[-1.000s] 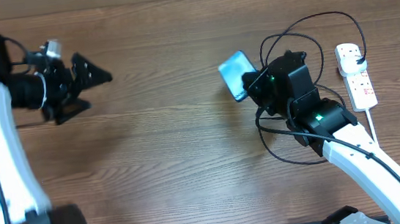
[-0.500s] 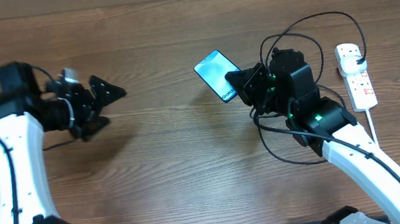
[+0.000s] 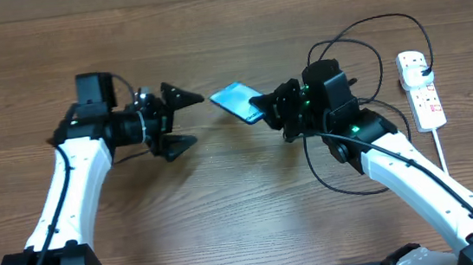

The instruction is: Plug charger to phone and switch on socket

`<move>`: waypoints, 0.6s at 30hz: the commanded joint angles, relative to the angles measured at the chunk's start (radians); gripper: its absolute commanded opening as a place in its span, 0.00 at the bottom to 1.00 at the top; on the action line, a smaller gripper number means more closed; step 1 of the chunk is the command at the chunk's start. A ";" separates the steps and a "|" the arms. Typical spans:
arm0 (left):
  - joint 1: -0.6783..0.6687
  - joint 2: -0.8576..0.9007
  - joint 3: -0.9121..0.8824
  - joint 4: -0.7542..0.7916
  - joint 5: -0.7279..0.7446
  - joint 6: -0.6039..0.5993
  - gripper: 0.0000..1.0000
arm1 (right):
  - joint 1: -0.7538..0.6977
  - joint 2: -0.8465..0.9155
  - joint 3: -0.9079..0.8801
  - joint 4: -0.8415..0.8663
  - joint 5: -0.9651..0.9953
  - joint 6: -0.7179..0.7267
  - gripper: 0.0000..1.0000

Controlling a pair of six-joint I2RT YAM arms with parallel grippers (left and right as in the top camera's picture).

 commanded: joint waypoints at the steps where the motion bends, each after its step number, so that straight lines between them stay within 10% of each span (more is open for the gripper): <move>1: -0.044 -0.010 -0.004 0.106 -0.034 -0.183 0.98 | 0.048 -0.005 0.010 0.029 -0.068 0.097 0.04; 5: -0.049 -0.010 -0.004 0.134 -0.059 -0.238 0.76 | 0.097 -0.005 0.010 0.053 -0.091 0.143 0.04; 18: -0.052 -0.010 -0.004 0.135 -0.061 -0.278 0.56 | 0.177 -0.003 0.010 0.142 -0.088 0.328 0.04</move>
